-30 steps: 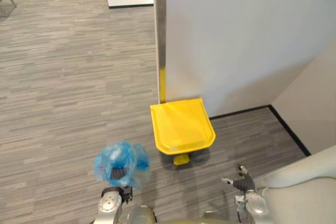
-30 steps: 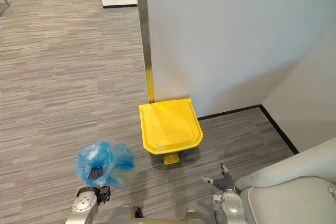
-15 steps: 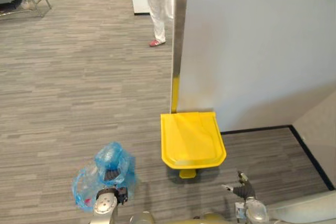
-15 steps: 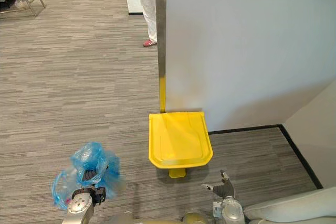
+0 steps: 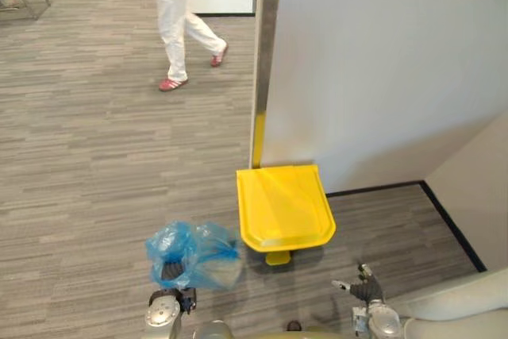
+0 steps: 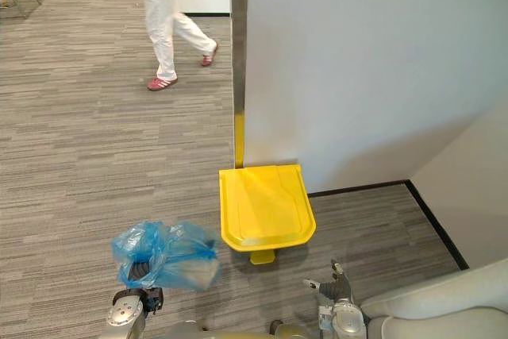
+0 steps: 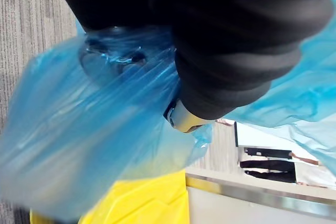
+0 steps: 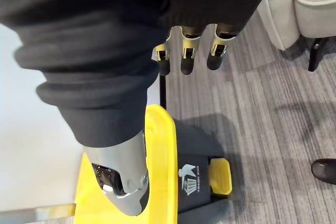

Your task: Gather rubbish on tea table into small bin, then transfer packed bag to large trash can.

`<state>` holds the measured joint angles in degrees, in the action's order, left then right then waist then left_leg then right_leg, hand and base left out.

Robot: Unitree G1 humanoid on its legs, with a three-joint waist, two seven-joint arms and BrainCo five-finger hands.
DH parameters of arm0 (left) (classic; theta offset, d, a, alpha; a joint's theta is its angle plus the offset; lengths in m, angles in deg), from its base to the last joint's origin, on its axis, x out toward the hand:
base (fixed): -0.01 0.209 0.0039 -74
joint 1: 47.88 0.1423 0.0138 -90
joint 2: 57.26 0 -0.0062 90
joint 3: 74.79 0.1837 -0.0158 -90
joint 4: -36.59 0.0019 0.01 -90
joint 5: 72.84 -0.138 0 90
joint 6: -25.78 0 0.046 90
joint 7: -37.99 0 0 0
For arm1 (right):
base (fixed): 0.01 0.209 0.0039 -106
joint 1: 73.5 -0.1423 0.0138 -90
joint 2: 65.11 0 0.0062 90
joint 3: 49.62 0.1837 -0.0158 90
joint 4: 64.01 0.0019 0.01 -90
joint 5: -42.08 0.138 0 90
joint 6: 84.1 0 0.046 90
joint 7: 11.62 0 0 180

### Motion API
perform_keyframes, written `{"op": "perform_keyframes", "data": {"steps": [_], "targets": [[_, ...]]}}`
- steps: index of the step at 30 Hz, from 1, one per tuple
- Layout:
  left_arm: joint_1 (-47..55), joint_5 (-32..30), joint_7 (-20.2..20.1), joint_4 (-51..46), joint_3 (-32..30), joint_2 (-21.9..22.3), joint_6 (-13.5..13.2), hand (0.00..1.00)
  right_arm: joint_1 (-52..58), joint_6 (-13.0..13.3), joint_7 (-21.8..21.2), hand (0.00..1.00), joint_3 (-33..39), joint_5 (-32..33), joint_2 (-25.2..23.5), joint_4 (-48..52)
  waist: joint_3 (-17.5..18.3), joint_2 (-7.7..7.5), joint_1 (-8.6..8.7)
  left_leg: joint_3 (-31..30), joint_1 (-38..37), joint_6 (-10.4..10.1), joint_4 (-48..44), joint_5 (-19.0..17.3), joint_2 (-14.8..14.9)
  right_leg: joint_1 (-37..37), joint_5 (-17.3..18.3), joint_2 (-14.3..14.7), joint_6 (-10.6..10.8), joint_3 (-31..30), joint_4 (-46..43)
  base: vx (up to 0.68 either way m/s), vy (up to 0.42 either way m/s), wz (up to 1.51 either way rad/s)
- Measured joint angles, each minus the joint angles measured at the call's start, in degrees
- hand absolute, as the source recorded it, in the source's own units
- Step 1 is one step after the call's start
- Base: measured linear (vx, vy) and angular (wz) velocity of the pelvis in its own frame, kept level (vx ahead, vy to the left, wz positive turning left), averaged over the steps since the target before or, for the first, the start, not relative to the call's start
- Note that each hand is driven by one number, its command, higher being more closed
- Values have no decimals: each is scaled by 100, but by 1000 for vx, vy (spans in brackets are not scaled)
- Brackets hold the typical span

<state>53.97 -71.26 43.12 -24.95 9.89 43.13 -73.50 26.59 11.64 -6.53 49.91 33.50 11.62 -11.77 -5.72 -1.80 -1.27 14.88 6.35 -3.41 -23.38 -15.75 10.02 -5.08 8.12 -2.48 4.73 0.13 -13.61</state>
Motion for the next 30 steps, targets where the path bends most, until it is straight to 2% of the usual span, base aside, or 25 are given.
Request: {"op": "perform_keyframes", "data": {"steps": [2, 3, 4, 5, 6, 8, 9, 10, 11, 12, 13, 14, 15, 16, 17, 18, 20, 23, 26, 27, 28, 30], "targets": [[31, 1, 26, -36, 2, -49, 1, 100, 11, -11, 4, 0, -81, -5, -11, 69, -141, -83, -60, -44, 18, 67, -234, -190, -12, -142, 225, -116, -42, 87, -572, -118, 53, 4], [65, 1, 31, -57, 14, -114, 4, 100, 68, -16, 12, 0, -101, -8, -50, 95, -216, -192, -69, -129, -102, 68, -102, -233, -206, -207, 308, -352, 46, 263, -995, -19, 35, 24], [12, 3, 48, -122, -8, -160, 3, 100, -2, -41, 15, 0, -99, -12, -95, 113, -321, -412, -117, -181, -389, 145, 107, -261, -344, -693, 146, -555, -227, 529, -2096, 16, 30, 30], [-12, 3, 63, -114, -2, -187, 6, 100, -28, -42, 14, 0, -96, -16, -94, 115, -402, -304, -120, -217, -419, 201, 97, -234, -266, -857, 251, -489, -239, 675, -2339, 61, -8, 33], [-89, 3, 94, -93, 18, -212, 7, 100, -98, -44, 14, 0, -85, -37, -87, 131, -524, -133, -112, -399, -442, 203, -100, -235, -10, -947, 375, -271, -245, 859, -1963, 64, -38, 34], [-215, 6, 117, -27, 17, -378, 5, 100, -165, -43, 14, 0, -117, -50, -124, 141, -607, -230, -127, -444, -567, 256, -192, -303, -6, -1127, 54, -303, -86, 1102, -1050, 92, -59, 33], [-330, 6, 119, 52, 17, -437, 6, 100, -181, -46, 18, 0, -115, -50, -90, 161, -652, -313, -83, -494, -583, 235, -343, -426, -64, -1120, -221, -373, -38, 1227, -380, 137, -124, 47], [-389, 6, 124, 68, 29, -423, 5, 100, -142, -62, 26, 0, -112, -50, 8, 162, -663, -345, -81, -585, -641, 188, -609, -662, -127, -1123, -334, -455, -24, 1241, -214, 160, -147, 53], [-404, 6, 123, 72, 42, -422, 3, 100, -106, -63, 27, 0, -103, -50, 57, 161, -656, -352, -80, -659, -678, 165, -731, -785, -161, -1100, -387, -466, -36, 1204, -244, 299, -227, 52], [-411, 6, 123, 89, 99, -358, 4, 100, -83, -108, 24, 0, -46, -50, 206, 160, -632, -198, -72, -837, -787, 97, -831, -989, -69, -1105, -481, -448, 29, 1145, -652, 359, -227, 44], [-410, 5, 111, 88, 159, -327, 3, 100, -68, -116, 22, 0, 73, -47, 236, 210, -587, -116, -82, -991, -846, 50, -744, -1042, -17, -1157, -300, -392, 14, 1155, -938, 369, -229, 42], [-415, 5, 109, 87, 188, -330, 3, 100, -55, -116, 21, 0, 145, -44, 221, 248, -574, -99, -80, -1053, -883, 26, -673, -1055, 2, -1194, -216, -358, -39, 1148, -1055, 318, -186, 45], [-411, 4, 104, 92, 263, -348, 4, 100, 3, -115, 14, 0, 266, -38, 222, 288, -526, -145, -13, -1297, -1004, -65, -505, -1094, 38, -1223, -16, -321, -117, 1221, -1348, 266, -163, 47], [-401, 4, 103, 112, 289, -354, 4, 100, 32, -116, 13, 0, 317, -29, 218, 283, -493, -120, 33, -1369, -1052, -109, -441, -1104, 96, -1213, 34, -302, -137, 1291, -1447, 373, -211, 55], [-393, 5, 91, 200, 366, -337, 6, 100, 88, -134, 12, 0, 413, 10, 214, 248, -376, -37, 57, -1457, -1196, -247, -224, -1083, 235, -1195, 282, -221, -141, 1426, -1638, 424, -193, 38], [-382, 6, 26, 248, 385, -268, 5, 100, 186, -177, 5, 0, 422, 17, 216, 176, -228, 73, 51, -1504, -1340, -405, -7, -978, 426, -1158, 555, -35, -249, 1562, -1740, 441, -191, 24], [-386, 2, -12, 257, 384, -235, 3, 100, 138, -207, -28, 0, 413, 22, 169, -27, -111, 119, 58, -1672, -1343, -567, 12, -781, 632, -1126, 699, 122, -339, 1691, -1860, 412, -202, 1], [-532, 1, -19, 310, 327, -235, 4, 100, -221, -180, -38, 0, 404, 141, 123, -378, -63, 98, 157, -1861, -1307, -666, 249, -500, 803, -1119, 735, 314, -331, 1790, -1701, 284, -196, 3], [-672, 0, -19, 424, 248, -250, 2, 100, -458, -169, -38, 0, 129, 170, 135, -517, -68, 106, 216, -1949, -1293, -702, 379, -441, 826, -1185, 715, 342, -366, 1792, -1687, 53, -117, 4], [-689, 0, -19, 417, 244, -282, -4, 100, -552, -157, -47, 0, -128, 172, 139, -492, -46, 104, 220, -1957, -1163, -700, 400, -446, 874, -1309, 687, 363, -412, 1770, -1683, -84, -75, 6], [-724, -6, -21, 406, 240, -321, -14, 100, -599, -152, -64, 0, -446, 171, 141, -417, -38, 168, 223, -2013, -998, -700, 560, -492, 891, -1473, 655, 427, -449, 1816, -1573, -163, -75, 17], [-784, -6, -21, 410, 245, -375, -11, 100, -776, -139, -140, 0, -1021, 171, 129, -374, -21, 114, 271, -2199, -813, -807, 795, -551, 911, -1659, 626, 488, -451, 1842, -1390, -204, -57, 47]]}}
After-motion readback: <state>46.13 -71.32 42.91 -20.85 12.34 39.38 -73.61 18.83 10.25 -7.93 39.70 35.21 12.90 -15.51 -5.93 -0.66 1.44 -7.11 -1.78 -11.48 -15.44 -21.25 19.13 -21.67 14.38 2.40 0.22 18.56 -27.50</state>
